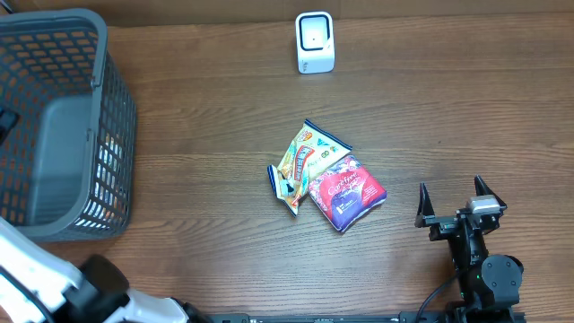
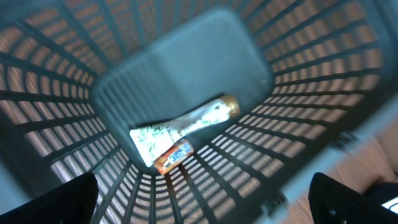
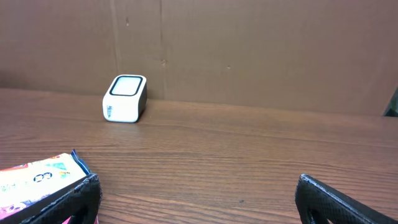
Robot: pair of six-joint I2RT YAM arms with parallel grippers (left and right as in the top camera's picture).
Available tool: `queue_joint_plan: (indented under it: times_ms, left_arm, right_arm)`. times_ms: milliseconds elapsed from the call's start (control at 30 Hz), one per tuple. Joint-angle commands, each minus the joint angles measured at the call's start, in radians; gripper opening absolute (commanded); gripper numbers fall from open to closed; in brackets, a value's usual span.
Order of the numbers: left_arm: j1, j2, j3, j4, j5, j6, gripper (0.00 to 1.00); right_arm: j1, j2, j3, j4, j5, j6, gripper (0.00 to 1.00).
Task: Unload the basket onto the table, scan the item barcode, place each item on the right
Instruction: 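Reach the left gripper into the basket toward the white bottle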
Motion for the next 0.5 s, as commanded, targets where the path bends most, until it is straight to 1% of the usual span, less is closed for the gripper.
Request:
queue_joint_plan:
  times_ms: [0,100,200,267,367,467]
  left_arm:
    - [0.005,0.089,-0.008,-0.002,0.056,0.011,1.00]
    - [0.003,0.159,-0.008,-0.002,0.043,0.013,1.00]
    - [0.003,0.231,-0.008,0.006,-0.023,0.035,0.99]
    - [0.002,0.272,-0.009,0.000,-0.028,0.094,0.95]
    - [-0.006,0.326,-0.019,-0.005,-0.034,0.145,0.89]
    - [-0.020,0.360,-0.038,-0.003,-0.059,0.179,0.88]
  right_arm:
    - [0.005,-0.012,-0.010,0.006,0.006,-0.001,1.00]
    - [0.005,-0.012,-0.010,0.006,0.006,-0.001,1.00]
    - [0.005,-0.012,-0.010,0.006,0.006,-0.001,1.00]
    - [0.005,-0.012,-0.010,0.006,0.006,-0.001,1.00]
    - [0.005,-0.012,-0.010,0.006,0.006,-0.001,1.00]
    - [0.005,-0.012,-0.010,0.006,0.006,-0.001,1.00]
